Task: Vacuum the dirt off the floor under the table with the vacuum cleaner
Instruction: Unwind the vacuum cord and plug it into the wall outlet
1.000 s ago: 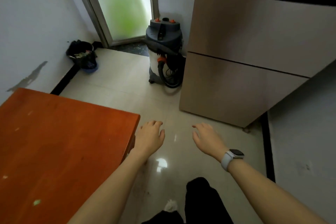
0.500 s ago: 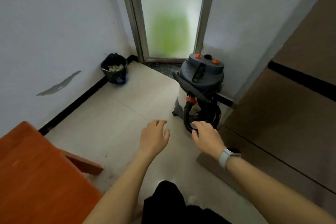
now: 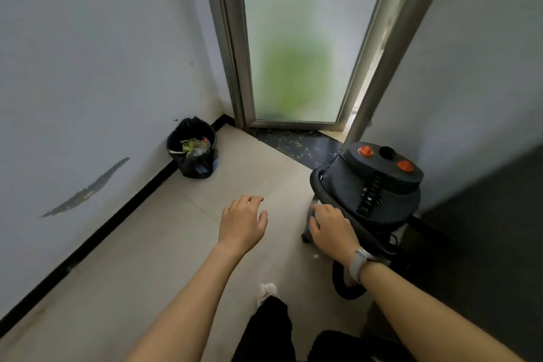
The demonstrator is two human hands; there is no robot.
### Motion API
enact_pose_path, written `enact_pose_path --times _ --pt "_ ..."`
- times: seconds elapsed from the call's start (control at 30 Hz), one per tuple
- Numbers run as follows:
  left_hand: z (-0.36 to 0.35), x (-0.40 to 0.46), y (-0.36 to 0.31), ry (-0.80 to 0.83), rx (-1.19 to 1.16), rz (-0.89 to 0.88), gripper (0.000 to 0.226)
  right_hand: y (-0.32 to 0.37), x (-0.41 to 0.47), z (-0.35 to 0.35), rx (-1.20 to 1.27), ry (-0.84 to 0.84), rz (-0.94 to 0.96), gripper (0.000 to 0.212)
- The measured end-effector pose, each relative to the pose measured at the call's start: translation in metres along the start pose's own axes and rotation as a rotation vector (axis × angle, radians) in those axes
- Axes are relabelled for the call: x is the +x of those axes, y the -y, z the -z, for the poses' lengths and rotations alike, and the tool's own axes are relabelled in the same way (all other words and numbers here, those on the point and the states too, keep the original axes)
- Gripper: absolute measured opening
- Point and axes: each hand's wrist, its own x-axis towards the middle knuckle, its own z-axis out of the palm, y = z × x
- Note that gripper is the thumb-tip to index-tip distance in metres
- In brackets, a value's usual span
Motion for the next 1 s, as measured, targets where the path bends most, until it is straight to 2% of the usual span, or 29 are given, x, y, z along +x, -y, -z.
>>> enact_pose_path --times 0.23,0.5,0.77,1.0 --pt "0.026 0.159 -0.011 0.088 0.029 -0.169 0.041 -0.008 0.115 0.032 0.098 -0.093 -0.185 0.038" --pt "0.01 0.326 -0.086 0.261 0.157 -0.549 0.041 -0.084 0.226 0.053 0.204 -0.229 -0.513 0.038" --pt "-0.015 0.408 -0.17 0.412 0.23 -0.957 0.04 -0.134 0.225 0.044 0.388 -0.392 -1.006 0.04" --pt "-0.087 0.444 -0.215 0.614 0.298 -1.193 0.057 -0.158 0.229 -0.011 0.526 -0.365 -1.4 0.061"
